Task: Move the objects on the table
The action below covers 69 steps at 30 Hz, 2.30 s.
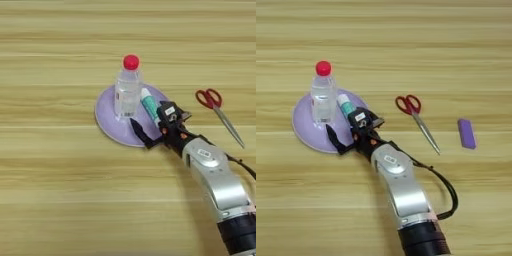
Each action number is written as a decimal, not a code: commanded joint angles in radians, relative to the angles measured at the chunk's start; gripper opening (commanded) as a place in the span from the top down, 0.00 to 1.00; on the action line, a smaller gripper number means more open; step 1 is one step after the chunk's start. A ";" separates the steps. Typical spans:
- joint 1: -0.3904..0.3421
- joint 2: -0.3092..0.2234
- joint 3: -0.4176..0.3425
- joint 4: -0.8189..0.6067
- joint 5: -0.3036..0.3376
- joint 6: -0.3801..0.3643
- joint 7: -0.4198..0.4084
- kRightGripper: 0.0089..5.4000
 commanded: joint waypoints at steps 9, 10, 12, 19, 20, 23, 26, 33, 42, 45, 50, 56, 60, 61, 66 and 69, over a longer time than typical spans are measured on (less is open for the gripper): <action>-0.033 0.016 0.016 -0.085 0.012 -0.025 0.007 0.01; -0.034 0.019 0.013 -0.086 0.015 -0.032 0.007 0.01; -0.042 0.028 -0.001 -0.087 0.028 -0.043 0.003 0.01; -0.069 0.056 -0.017 -0.074 0.058 -0.068 0.004 0.01; -0.077 0.059 -0.018 -0.068 0.057 -0.068 0.000 0.01; -0.101 0.070 -0.021 -0.051 0.055 -0.059 -0.007 0.01; -0.126 0.078 -0.024 -0.026 0.053 -0.061 -0.010 0.01; -0.183 0.083 -0.020 0.021 0.054 -0.073 0.004 0.01; -0.230 0.094 -0.016 0.073 0.069 -0.090 0.040 0.01; -0.247 0.098 -0.015 0.090 0.071 -0.102 0.045 0.01; -0.272 0.108 -0.022 0.136 0.075 -0.134 0.047 0.01; -0.313 0.119 -0.046 0.227 0.076 -0.198 0.039 0.01; -0.334 0.124 -0.055 0.273 0.074 -0.234 0.035 0.01; -0.339 0.125 -0.061 0.287 0.077 -0.244 0.035 0.01; -0.357 0.121 -0.080 0.353 0.072 -0.297 0.022 0.13; -0.365 0.118 -0.087 0.397 0.068 -0.331 0.017 0.20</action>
